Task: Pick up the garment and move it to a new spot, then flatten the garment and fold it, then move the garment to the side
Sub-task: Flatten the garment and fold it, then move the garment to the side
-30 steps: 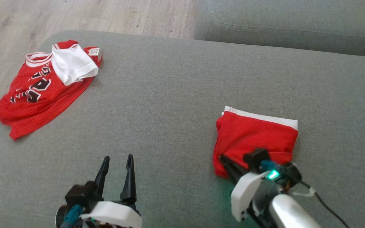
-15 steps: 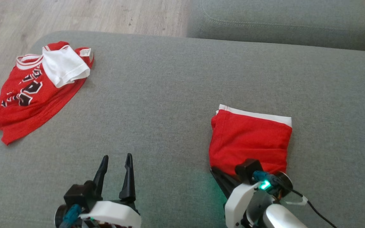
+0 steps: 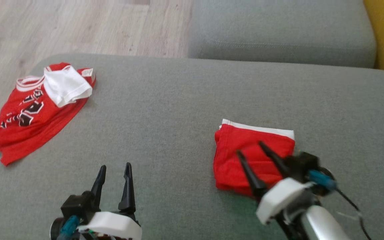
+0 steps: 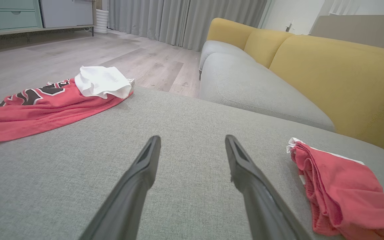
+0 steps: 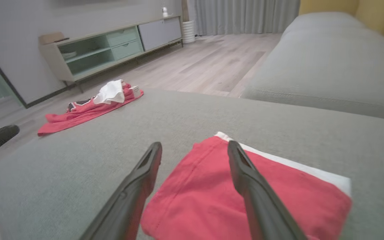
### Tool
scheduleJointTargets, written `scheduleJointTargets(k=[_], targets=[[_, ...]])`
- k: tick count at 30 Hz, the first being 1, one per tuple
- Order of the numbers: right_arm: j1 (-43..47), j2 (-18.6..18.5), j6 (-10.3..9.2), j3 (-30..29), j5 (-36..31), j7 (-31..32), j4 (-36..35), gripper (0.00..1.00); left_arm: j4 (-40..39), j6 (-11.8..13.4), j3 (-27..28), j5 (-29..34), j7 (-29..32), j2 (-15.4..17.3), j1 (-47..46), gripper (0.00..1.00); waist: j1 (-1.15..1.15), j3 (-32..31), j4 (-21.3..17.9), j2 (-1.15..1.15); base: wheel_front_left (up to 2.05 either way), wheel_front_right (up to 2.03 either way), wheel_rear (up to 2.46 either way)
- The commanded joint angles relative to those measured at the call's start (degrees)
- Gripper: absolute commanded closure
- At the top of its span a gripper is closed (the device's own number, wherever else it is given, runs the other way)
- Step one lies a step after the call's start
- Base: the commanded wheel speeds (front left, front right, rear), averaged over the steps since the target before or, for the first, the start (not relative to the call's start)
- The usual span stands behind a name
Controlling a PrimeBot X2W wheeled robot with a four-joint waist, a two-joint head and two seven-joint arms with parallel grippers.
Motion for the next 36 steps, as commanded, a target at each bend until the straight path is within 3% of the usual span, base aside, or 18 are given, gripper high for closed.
scheduleJointTargets(k=[1, 13, 36], targets=[[0.20, 0.53, 0.39, -0.27, -0.11, -0.77, -2.59, 0.00, -1.43, 0.34, 2.27, 0.40, -0.82, 1.23, -1.82, 0.00, 0.00, -0.83, -0.50, 0.00, 0.00, 0.00, 0.00], [10.25, 0.54, 0.39, -14.35, -0.39, -2.46, -8.26, 0.00, -0.97, 1.35, 1.00, 0.78, -0.75, 1.65, 1.18, 0.00, 0.00, -3.23, -2.83, 0.00, 0.00, 0.00, 0.00], [11.22, 0.54, 0.39, -16.42, -0.81, -2.86, -8.07, 0.00, -1.13, 1.96, 0.52, 0.70, -0.11, 2.46, 1.88, 0.00, 0.00, -2.80, -2.70, 0.00, 0.00, 0.00, 0.00]])
